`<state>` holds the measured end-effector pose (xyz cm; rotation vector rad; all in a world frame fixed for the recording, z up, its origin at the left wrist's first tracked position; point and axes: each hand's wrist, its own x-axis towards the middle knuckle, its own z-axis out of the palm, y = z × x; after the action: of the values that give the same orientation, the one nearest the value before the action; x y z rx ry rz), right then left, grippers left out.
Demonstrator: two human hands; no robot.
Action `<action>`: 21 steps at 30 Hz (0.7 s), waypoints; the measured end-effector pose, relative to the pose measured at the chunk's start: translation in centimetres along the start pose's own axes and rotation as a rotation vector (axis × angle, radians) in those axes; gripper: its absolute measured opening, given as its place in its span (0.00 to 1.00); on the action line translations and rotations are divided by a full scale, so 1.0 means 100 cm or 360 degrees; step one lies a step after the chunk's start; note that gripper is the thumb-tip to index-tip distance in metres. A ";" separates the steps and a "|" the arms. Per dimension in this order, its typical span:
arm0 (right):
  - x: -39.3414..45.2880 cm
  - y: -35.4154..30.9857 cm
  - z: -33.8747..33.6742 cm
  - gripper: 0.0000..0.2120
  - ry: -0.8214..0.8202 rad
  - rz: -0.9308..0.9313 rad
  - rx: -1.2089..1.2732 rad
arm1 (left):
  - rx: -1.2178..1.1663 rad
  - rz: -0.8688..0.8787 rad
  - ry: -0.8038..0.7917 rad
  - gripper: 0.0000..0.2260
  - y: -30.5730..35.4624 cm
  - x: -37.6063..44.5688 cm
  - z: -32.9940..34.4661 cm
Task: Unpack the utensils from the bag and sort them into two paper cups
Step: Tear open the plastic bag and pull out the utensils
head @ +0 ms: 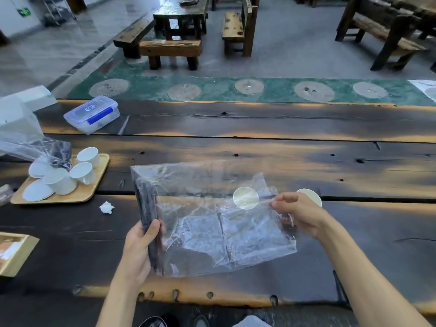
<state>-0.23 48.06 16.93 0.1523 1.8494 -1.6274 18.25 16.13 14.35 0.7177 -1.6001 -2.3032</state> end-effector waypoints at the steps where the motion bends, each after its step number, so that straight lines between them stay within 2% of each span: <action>1: 0.001 0.000 0.000 0.06 0.0075 -0.0070 -0.0162 | 0.0018 -0.0019 0.0010 0.07 -0.001 0.001 -0.002; 6: 0.003 0.009 0.008 0.06 0.0825 -0.0412 -0.1082 | 0.0187 -0.0156 0.0151 0.07 -0.009 0.005 0.005; 8: -0.001 0.011 0.012 0.05 0.0872 -0.0610 -0.1296 | 0.0269 -0.0197 0.0255 0.07 -0.014 0.007 0.009; 10: -0.007 0.010 0.013 0.07 0.0727 -0.0663 -0.1200 | 0.0332 -0.0239 0.0298 0.09 -0.018 0.009 0.011; 11: -0.009 0.009 0.013 0.08 0.0631 -0.0643 -0.1020 | 0.0342 -0.0257 0.0304 0.09 -0.019 0.010 0.012; 14: -0.021 0.002 0.008 0.10 0.0282 -0.0494 -0.0042 | 0.0432 -0.0235 0.0326 0.09 -0.020 0.014 0.011; 16: -0.030 0.000 0.001 0.12 -0.0135 -0.0326 0.0547 | 0.0523 -0.0201 0.0325 0.08 -0.020 0.018 0.008; 21: -0.042 0.000 -0.015 0.05 -0.0966 -0.0246 0.0994 | 0.0489 -0.0176 0.0210 0.09 -0.015 0.020 0.014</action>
<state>2.44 50.79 19.22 -0.2062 0.8890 -2.0296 15.96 16.88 12.87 1.0283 -1.9158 -2.0511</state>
